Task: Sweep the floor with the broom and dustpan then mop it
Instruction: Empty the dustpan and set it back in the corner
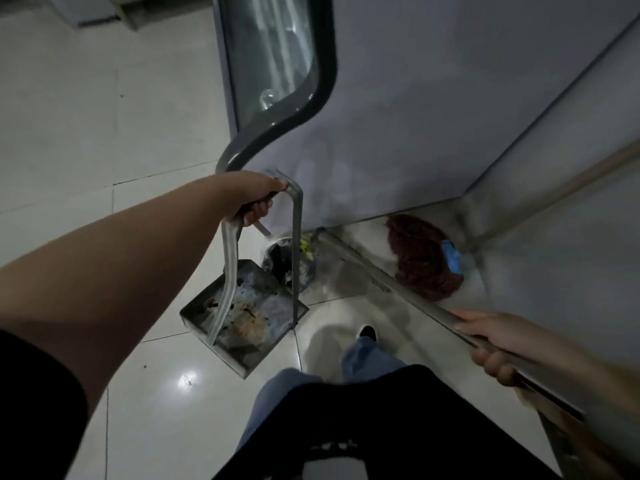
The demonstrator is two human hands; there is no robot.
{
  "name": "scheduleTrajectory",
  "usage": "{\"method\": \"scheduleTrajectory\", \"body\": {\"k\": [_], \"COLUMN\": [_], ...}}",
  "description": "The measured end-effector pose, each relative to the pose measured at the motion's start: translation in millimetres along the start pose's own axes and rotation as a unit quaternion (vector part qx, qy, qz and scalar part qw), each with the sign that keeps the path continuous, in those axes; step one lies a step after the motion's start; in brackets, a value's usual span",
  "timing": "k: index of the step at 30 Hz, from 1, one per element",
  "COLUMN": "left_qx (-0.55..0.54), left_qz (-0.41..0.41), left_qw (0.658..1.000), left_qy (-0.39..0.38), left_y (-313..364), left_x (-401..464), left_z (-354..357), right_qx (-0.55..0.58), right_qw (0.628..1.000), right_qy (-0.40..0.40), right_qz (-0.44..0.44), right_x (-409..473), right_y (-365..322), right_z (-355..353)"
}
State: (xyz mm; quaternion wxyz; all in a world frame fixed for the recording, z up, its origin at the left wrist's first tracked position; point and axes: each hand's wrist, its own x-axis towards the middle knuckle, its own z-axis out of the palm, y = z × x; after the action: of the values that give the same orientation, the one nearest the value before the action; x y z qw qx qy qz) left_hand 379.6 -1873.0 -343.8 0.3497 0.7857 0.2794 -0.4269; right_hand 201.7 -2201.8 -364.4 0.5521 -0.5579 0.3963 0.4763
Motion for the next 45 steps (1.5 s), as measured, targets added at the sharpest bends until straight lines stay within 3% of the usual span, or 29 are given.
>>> {"method": "scheduleTrajectory", "body": {"k": [3, 7, 12, 16, 35, 45], "left_qx": [0.034, 0.068, 0.111, 0.135, 0.153, 0.088], "left_qz": [-0.009, -0.001, 0.003, 0.007, 0.015, 0.014], "left_qw": [0.999, 0.997, 0.993, 0.989, 0.984, 0.995], "left_qy": [-0.004, -0.021, -0.044, -0.065, -0.089, -0.055], "left_y": [30, 66, 104, 116, 115, 49], "left_x": [22, 53, 83, 99, 94, 57], "left_z": [2, 9, 10, 10, 15, -21], "right_qx": [-0.045, 0.021, 0.033, 0.056, 0.041, -0.033], "right_qw": [0.998, 0.997, 0.999, 0.998, 0.997, 0.998], "right_qy": [-0.018, 0.004, -0.012, 0.0, 0.051, 0.032], "right_qz": [0.029, 0.075, 0.009, 0.032, 0.046, 0.046], "right_x": [-1, 13, 13, 10, 27, 34], "right_y": [-18, -22, -12, -20, -41, -59], "right_z": [21, 26, 43, 51, 69, 54]}}
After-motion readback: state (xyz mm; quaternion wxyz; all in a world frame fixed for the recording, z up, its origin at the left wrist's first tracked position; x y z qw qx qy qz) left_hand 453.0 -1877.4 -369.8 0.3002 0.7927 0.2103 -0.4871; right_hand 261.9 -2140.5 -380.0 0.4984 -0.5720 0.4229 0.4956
